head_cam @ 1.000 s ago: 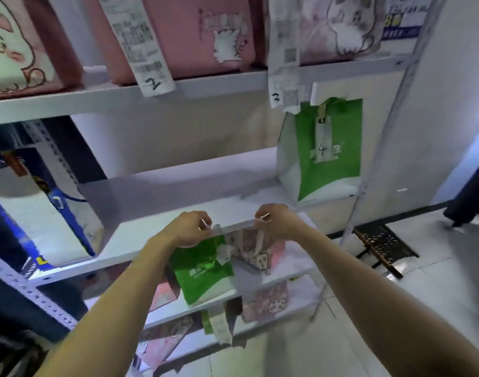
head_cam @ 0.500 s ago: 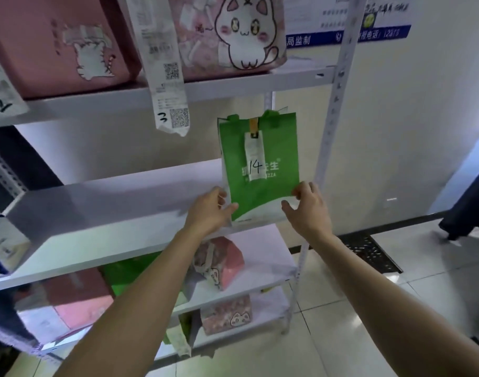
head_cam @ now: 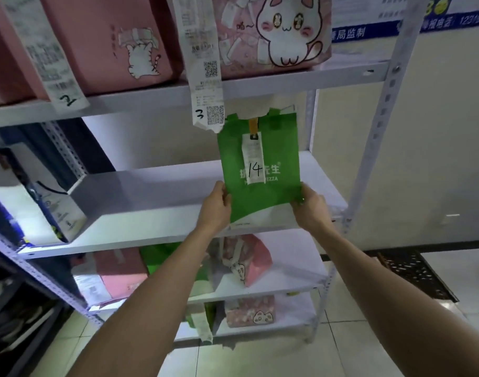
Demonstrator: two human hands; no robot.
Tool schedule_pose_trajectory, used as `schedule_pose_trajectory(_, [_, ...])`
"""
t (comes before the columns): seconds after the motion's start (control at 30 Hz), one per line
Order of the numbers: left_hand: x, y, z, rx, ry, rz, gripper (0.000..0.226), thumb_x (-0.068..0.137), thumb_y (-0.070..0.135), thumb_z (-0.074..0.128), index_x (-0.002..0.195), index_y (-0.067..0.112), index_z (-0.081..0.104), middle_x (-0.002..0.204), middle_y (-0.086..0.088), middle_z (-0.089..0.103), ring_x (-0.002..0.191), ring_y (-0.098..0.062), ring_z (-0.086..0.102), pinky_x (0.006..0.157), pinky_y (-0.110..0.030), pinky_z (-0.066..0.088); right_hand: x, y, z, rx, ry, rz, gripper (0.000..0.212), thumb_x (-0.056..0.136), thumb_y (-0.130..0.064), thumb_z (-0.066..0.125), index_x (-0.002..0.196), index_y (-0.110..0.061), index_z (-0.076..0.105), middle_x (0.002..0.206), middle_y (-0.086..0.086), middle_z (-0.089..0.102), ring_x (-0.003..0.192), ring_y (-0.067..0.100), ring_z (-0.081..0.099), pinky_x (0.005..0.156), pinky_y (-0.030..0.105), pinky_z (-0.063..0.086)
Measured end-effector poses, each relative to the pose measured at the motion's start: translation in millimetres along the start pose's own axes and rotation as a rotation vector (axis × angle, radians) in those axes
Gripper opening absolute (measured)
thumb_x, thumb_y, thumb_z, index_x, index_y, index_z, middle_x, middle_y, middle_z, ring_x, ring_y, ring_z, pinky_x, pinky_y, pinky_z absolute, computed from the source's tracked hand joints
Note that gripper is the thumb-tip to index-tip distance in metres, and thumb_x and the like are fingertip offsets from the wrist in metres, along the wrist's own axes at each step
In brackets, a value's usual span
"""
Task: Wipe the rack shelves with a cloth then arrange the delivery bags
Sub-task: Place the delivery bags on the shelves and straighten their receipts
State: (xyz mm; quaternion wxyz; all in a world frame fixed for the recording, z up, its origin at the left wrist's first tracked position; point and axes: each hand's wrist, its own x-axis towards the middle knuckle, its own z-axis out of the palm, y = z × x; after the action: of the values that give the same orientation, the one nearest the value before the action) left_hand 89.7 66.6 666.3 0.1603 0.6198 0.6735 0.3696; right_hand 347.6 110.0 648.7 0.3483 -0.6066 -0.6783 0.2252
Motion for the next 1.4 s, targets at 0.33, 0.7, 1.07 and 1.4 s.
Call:
schedule_pose_trajectory(0.33, [-38, -122, -129, 0.063, 0.236, -0.154, 0.009, 0.112, 0.017, 0.051, 0.113, 0.024, 0.046, 0.102, 0.003, 0.065, 0.079, -0.009, 0.061, 0.060, -0.021, 0.038, -19, -130, 130, 0.086, -0.185, -0.197, 0.032, 0.107, -0.012, 0.049, 0.137, -0.021, 0.055, 0.103, 0.003, 0.073, 0.076, 0.019, 0.071, 0.061, 0.031, 0.062])
schedule_pose_trajectory(0.7, [-43, -226, -250, 0.087, 0.253, -0.151, 0.018, 0.105, 0.012, 0.057, 0.115, 0.018, 0.044, 0.125, -0.012, 0.072, 0.107, -0.033, 0.071, 0.085, -0.041, 0.055, -50, -245, 246, 0.102, -0.227, -0.251, 0.047, 0.100, -0.013, 0.063, 0.144, -0.021, 0.049, 0.117, 0.002, 0.070, 0.084, 0.016, 0.068, 0.073, 0.029, 0.059])
schedule_pose_trajectory(1.07, [-31, -271, -263, 0.031, 0.179, -0.111, 0.018, 0.107, 0.013, 0.058, 0.121, 0.018, 0.047, 0.115, -0.001, 0.067, 0.105, -0.033, 0.069, 0.095, -0.047, 0.057, -66, -252, 273, 0.086, -0.207, -0.063, 0.048, 0.100, -0.014, 0.066, 0.144, -0.023, 0.051, 0.131, -0.003, 0.067, 0.100, 0.012, 0.058, 0.091, 0.026, 0.048])
schedule_pose_trajectory(1.4, [-44, -277, -268, -0.016, 0.131, -0.163, 0.038, 0.104, 0.015, 0.063, 0.140, 0.016, 0.051, 0.136, -0.002, 0.068, 0.109, -0.021, 0.070, 0.101, -0.045, 0.057, -78, -245, 258, 0.052, -0.261, -0.014, 0.054, 0.097, -0.018, 0.071, 0.146, -0.016, 0.048, 0.134, 0.005, 0.066, 0.113, 0.024, 0.067, 0.097, 0.040, 0.060])
